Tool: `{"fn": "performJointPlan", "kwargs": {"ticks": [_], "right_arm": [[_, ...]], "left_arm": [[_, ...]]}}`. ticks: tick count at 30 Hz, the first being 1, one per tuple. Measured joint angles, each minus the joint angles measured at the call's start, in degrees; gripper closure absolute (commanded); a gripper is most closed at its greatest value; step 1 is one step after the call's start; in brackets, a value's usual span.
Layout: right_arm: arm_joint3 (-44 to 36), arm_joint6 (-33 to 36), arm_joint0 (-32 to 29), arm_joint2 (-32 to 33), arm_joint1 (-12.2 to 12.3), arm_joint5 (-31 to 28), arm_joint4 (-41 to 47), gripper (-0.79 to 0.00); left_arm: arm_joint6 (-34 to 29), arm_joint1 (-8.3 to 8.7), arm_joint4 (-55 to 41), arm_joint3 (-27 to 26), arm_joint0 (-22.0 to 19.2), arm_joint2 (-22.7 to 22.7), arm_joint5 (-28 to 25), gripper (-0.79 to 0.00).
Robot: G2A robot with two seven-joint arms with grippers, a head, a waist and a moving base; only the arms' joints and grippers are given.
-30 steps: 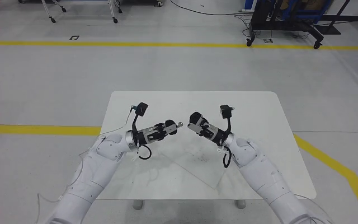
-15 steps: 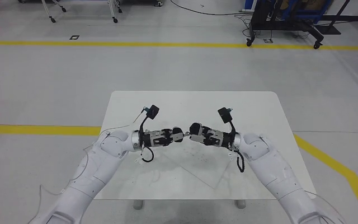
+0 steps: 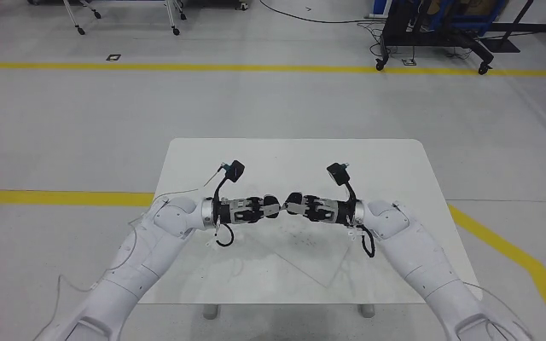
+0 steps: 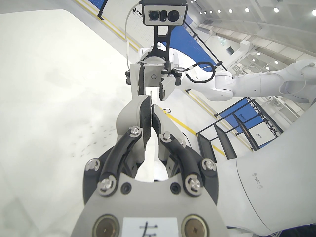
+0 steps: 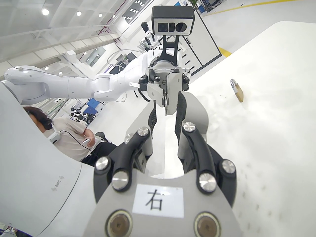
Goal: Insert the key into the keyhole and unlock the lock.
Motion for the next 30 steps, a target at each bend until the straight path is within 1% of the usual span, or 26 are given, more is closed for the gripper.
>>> {"fn": "performJointPlan", "kwargs": {"ticks": [1, 2, 5, 13, 24, 25, 26, 27, 28, 29, 30], "right_arm": [[0.1, -0.1, 0.2, -0.3, 0.0, -0.1, 0.2, -0.071], [0.3, -0.1, 0.4, -0.6, 0.1, -0.1, 0.4, -0.068], [0.6, -0.2, 0.8, -1.5, 0.3, -0.2, 0.9, 0.0], [1.3, -0.5, 2.1, -3.6, 0.7, -0.5, 3.7, 0.0], [1.3, -0.6, 2.6, -5.7, 2.3, -0.6, 6.6, 0.0], [1.3, -0.6, 2.7, -5.8, 2.4, -0.6, 6.8, 0.0], [1.5, -0.6, 2.7, -6.0, 2.5, -0.6, 7.2, 0.0], [1.6, -0.6, 2.8, -6.1, 2.6, -0.6, 7.5, 0.0], [1.7, -0.6, 2.8, -6.2, 2.7, -0.6, 7.8, 0.0], [1.8, -0.6, 2.9, -6.3, 2.8, -0.6, 7.9, 0.0], [1.9, -0.6, 2.9, -6.4, 2.9, -0.6, 8.0, 0.0]], "left_arm": [[0.0, 0.03, 0.0, 0.1, -0.1, 0.2, 0.0, 0.0], [0.0, 0.07, -0.1, 0.2, -0.3, 0.3, 0.0, 0.0], [0.2, 0.13, -0.4, 0.5, -0.6, 0.8, -0.2, 0.0], [0.2, 0.05, -0.5, 1.7, -2.0, 2.0, -0.2, 0.0], [0.6, -0.16, -1.4, 2.4, -2.9, 2.1, -0.5, 0.0], [0.7, -0.18, -1.5, 2.5, -3.0, 2.1, -0.6, -0.009], [0.9, -0.22, -1.6, 2.6, -3.0, 2.1, -0.7, -0.228], [1.0, -0.24, -1.6, 2.8, -3.1, 2.1, -0.7, -0.354], [1.1, -0.26, -1.6, 2.9, -3.2, 2.1, -0.7, -0.613], [1.1, -0.28, -1.6, 3.0, -3.3, 2.1, -0.7, -0.785], [1.1, -0.29, -1.6, 3.1, -3.3, 2.1, -0.7, -0.785]]}}
